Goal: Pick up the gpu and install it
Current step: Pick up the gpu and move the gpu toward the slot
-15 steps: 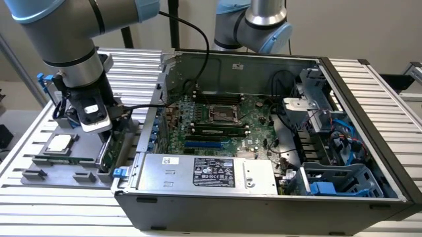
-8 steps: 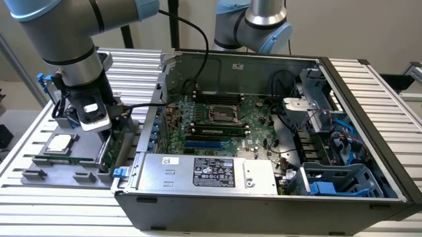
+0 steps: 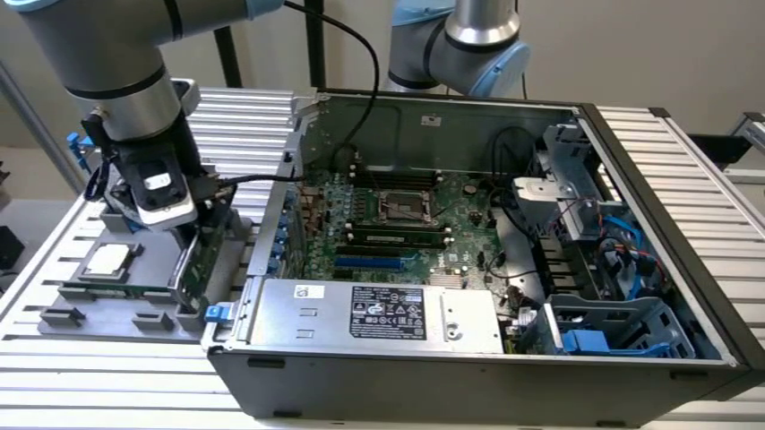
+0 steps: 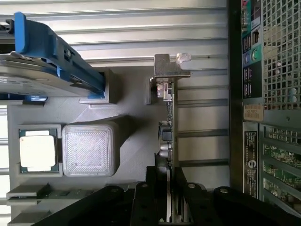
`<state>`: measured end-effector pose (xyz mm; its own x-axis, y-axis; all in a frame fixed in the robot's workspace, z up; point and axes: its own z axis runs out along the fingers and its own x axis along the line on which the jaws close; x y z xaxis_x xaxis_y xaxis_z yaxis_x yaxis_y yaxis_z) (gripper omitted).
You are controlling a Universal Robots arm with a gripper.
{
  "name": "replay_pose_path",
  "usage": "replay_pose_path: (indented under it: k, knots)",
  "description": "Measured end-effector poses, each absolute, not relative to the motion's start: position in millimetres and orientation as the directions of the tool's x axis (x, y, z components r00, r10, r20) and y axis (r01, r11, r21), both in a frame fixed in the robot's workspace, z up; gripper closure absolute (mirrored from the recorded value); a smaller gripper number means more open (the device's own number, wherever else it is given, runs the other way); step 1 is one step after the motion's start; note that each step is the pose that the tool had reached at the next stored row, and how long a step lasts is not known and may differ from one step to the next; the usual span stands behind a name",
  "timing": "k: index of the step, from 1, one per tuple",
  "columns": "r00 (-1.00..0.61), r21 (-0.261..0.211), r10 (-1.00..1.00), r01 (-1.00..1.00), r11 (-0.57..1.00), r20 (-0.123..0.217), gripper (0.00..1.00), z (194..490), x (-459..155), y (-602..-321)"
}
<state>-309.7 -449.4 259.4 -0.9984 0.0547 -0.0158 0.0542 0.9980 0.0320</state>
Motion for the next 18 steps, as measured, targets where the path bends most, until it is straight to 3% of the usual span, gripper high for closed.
replay_pose_path:
  k: [18]
  knots:
    - [-0.998, 0.032, 0.055, 0.054, 0.998, -0.016, 1.00, 339.5, -307.4, -449.5]
